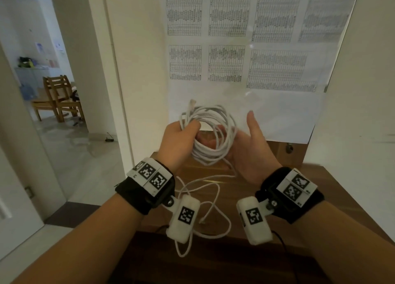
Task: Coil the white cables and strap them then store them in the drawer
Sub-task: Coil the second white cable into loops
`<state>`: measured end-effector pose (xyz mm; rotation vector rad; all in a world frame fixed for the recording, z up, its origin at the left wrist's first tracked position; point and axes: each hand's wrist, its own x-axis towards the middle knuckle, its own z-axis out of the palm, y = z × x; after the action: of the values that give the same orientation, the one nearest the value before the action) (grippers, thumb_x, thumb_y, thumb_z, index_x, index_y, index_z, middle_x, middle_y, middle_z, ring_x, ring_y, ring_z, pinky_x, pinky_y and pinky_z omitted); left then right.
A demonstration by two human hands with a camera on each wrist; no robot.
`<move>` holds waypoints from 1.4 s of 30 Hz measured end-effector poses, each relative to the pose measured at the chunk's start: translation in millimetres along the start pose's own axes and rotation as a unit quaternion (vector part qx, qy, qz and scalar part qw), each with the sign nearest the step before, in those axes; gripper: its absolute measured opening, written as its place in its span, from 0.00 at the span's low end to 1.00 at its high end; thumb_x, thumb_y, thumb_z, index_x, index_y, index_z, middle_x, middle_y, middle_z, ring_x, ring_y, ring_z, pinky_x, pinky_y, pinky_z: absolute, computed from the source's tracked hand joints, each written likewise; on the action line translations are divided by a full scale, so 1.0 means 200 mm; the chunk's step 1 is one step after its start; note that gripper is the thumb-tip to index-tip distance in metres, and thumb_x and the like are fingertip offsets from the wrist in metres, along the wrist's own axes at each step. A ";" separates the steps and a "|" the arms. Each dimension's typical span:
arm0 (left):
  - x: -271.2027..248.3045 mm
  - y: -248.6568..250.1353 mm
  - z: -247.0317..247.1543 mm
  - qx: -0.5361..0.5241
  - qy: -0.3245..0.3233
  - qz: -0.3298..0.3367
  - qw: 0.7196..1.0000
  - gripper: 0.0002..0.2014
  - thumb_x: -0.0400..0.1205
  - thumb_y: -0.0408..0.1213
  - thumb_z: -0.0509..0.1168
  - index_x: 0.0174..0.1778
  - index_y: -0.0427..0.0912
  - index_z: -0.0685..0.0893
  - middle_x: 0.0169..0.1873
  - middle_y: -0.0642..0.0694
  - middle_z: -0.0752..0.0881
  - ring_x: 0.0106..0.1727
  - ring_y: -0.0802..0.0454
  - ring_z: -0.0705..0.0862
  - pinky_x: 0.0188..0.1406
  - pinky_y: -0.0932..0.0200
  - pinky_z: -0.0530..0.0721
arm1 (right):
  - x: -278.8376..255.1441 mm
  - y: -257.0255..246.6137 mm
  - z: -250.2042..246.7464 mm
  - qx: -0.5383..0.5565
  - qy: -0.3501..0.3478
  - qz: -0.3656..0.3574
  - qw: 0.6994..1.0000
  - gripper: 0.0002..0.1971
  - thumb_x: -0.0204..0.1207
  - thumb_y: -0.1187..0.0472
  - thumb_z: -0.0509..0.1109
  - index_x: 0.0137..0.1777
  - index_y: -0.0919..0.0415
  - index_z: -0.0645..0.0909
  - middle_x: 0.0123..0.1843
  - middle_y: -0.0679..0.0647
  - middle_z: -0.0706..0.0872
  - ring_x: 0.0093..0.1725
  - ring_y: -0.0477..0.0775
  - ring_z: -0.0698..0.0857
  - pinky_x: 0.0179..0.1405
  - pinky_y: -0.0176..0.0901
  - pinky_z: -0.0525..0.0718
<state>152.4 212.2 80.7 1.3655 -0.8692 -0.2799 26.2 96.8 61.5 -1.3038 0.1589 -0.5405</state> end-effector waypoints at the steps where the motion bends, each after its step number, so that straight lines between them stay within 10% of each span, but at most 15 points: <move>1: 0.01 -0.01 -0.01 0.028 -0.007 0.009 1.000 0.14 0.79 0.40 0.64 0.30 0.36 0.79 0.27 0.34 0.77 0.29 0.46 0.75 0.32 0.51 0.72 | 0.01 -0.01 0.02 -0.041 0.003 -0.019 0.999 0.38 0.80 0.28 0.50 0.71 0.57 0.82 0.60 0.59 0.91 0.57 0.63 0.89 0.53 0.52 0.87; 7: 0.00 -0.03 0.02 0.014 -0.009 0.008 1.000 0.13 0.83 0.38 0.66 0.32 0.40 0.84 0.23 0.49 0.82 0.28 0.51 0.79 0.36 0.53 0.77 | 0.09 0.12 0.03 -0.247 0.146 -0.128 0.949 0.27 0.82 0.35 0.61 0.57 0.59 0.85 0.36 0.56 0.87 0.32 0.58 0.85 0.33 0.54 0.82; 12: -0.01 -0.02 0.08 -0.297 -0.026 -0.092 0.950 0.14 0.83 0.31 0.68 0.64 0.33 0.80 0.42 0.37 0.91 0.40 0.46 0.90 0.43 0.52 0.91 | 0.13 0.12 0.06 -0.223 0.161 -0.163 0.948 0.21 0.84 0.41 0.60 0.57 0.53 0.89 0.51 0.57 0.94 0.53 0.60 0.92 0.59 0.69 0.87; 16: -0.03 -0.01 0.07 -0.391 -0.116 -0.170 0.897 0.10 0.84 0.35 0.64 0.50 0.32 0.85 0.42 0.39 0.89 0.50 0.46 0.89 0.67 0.48 0.83 | 0.13 0.13 0.07 -0.175 0.164 -0.143 0.960 0.21 0.84 0.40 0.62 0.59 0.53 0.89 0.54 0.58 0.93 0.57 0.61 0.92 0.62 0.70 0.86; 23: -0.08 -0.03 0.11 -0.398 -0.096 -0.165 0.897 0.16 0.85 0.42 0.64 0.39 0.35 0.88 0.38 0.40 0.89 0.47 0.44 0.88 0.62 0.45 0.83 | 0.13 0.16 0.08 -0.138 0.189 -0.123 0.965 0.22 0.82 0.40 0.62 0.56 0.55 0.88 0.52 0.59 0.93 0.55 0.61 0.92 0.61 0.69 0.87; 28: -0.12 -0.07 0.07 -0.378 -0.127 -0.132 0.908 0.29 0.85 0.55 0.55 0.61 0.31 0.87 0.61 0.30 0.87 0.63 0.36 0.86 0.66 0.41 0.83 | 0.13 0.14 0.06 -0.142 0.195 -0.117 0.963 0.24 0.83 0.40 0.62 0.57 0.60 0.87 0.52 0.62 0.93 0.54 0.65 0.92 0.60 0.71 0.87; 31: -0.10 -0.11 0.09 -0.374 -0.114 -0.116 0.913 0.34 0.78 0.63 0.62 0.58 0.30 0.87 0.56 0.25 0.86 0.62 0.28 0.84 0.72 0.33 0.77 | 0.12 0.15 0.07 -0.203 0.183 -0.131 0.953 0.24 0.83 0.39 0.62 0.57 0.58 0.87 0.50 0.59 0.93 0.52 0.61 0.92 0.58 0.67 0.88; 36: -0.06 -0.07 0.08 -0.353 -0.055 -0.113 0.927 0.13 0.82 0.43 0.69 0.36 0.39 0.85 0.27 0.45 0.82 0.30 0.49 0.83 0.40 0.52 0.87 | 0.07 0.08 0.08 -0.341 0.084 -0.133 0.927 0.19 0.90 0.48 0.55 0.57 0.57 0.84 0.34 0.46 0.89 0.32 0.45 0.86 0.33 0.39 0.82; 42: 0.00 -0.07 0.02 -0.398 -0.144 -0.158 0.892 0.16 0.77 0.34 0.58 0.21 0.43 0.72 0.16 0.49 0.68 0.20 0.55 0.64 0.24 0.61 0.69 | 0.06 0.04 0.08 -0.241 0.083 -0.082 0.963 0.20 0.88 0.47 0.62 0.62 0.66 0.78 0.29 0.57 0.76 0.21 0.53 0.73 0.17 0.39 0.69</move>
<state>153.0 205.7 67.4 0.6833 -0.6446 -0.9971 44.2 106.0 60.6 -1.7558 0.3387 -0.7861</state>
